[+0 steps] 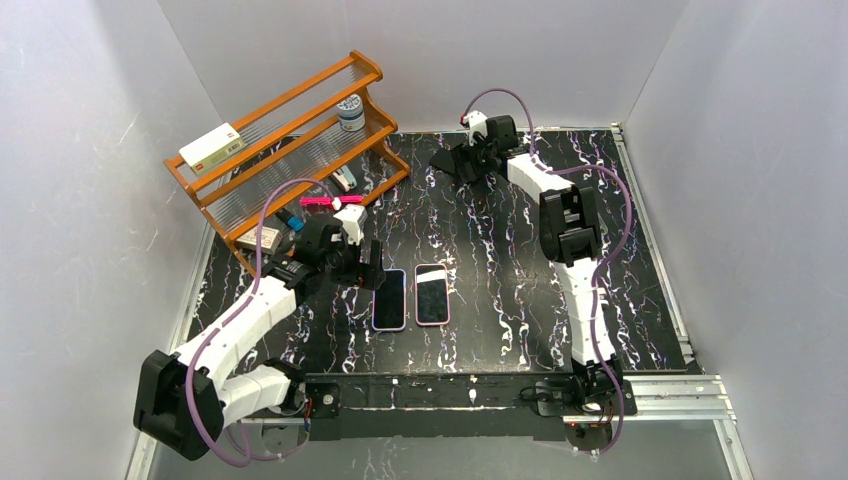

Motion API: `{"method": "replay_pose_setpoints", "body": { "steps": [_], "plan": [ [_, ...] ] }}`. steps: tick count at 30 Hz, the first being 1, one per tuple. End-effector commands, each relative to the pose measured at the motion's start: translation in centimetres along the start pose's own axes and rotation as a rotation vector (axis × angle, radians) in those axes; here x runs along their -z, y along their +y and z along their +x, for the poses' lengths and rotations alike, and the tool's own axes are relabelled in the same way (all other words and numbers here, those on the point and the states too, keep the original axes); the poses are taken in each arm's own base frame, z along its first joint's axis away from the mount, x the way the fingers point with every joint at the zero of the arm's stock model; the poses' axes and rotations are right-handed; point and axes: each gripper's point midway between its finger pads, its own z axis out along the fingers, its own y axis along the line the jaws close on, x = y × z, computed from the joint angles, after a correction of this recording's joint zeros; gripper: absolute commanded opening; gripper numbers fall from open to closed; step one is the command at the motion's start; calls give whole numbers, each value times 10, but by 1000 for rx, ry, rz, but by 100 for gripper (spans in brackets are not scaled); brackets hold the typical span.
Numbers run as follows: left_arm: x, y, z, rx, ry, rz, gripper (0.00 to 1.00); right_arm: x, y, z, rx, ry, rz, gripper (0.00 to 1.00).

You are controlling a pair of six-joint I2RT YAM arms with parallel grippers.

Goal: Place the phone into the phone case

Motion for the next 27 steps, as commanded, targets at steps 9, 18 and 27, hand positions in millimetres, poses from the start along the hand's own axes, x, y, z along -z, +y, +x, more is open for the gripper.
{"method": "replay_pose_setpoints", "body": {
  "steps": [9, 18, 27],
  "plan": [
    [4, 1, -8, -19, -9, -17, 98, 0, 14, 33, -32, 96, 39, 75],
    [9, 3, -12, -24, -35, -32, 98, 62, 40, 56, -235, 126, 87, 57],
    [10, -1, -13, -23, -39, -12, 98, 122, 93, 126, -428, 331, 200, 55]
  ]
}}
